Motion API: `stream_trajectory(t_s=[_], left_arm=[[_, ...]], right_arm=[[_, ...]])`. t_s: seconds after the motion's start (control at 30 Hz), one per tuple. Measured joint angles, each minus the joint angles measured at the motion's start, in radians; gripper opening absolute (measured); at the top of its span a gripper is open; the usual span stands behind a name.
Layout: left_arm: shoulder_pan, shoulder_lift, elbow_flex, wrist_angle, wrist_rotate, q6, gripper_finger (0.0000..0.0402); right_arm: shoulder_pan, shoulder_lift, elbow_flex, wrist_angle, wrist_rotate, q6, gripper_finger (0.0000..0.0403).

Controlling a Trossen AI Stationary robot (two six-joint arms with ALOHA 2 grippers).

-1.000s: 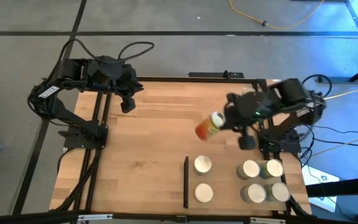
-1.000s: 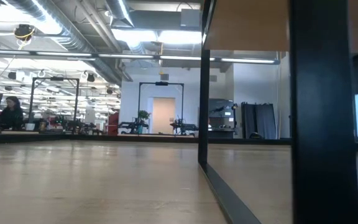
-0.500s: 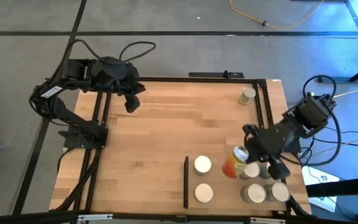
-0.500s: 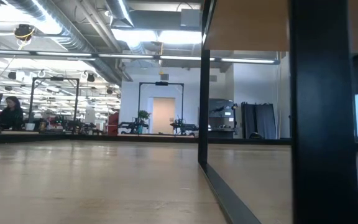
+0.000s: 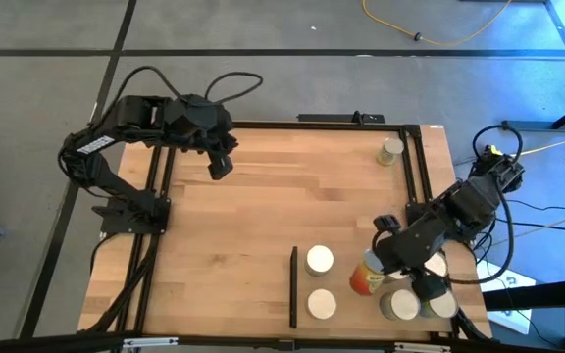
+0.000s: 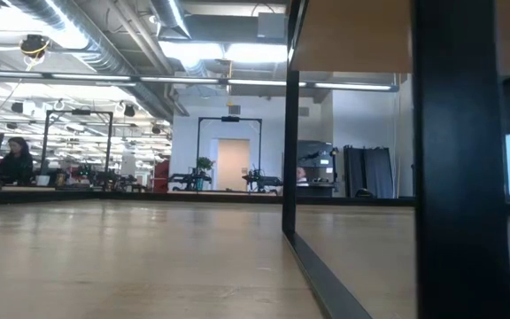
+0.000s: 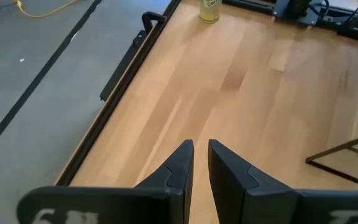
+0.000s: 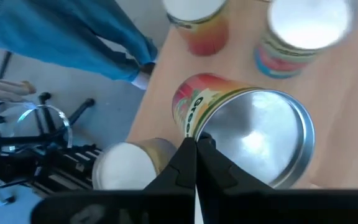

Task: Pick and place cans onto a shelf
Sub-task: Put the canned green beans on the shelf

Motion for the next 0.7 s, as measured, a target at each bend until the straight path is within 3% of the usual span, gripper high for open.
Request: stream_trajectory(t_s=[0.17, 0.7], left_arm=[[0.0, 0.03, 0.0, -0.003, 0.0, 0.001, 0.0043], [0.0, 0.044, 0.0, -0.004, 0.0, 0.01, 0.0043]], right_arm=[[0.0, 0.0, -0.075, 0.091, -0.062, 0.0, 0.0], [-0.001, 0.001, -0.222, 0.221, -0.089, -0.002, 0.0]])
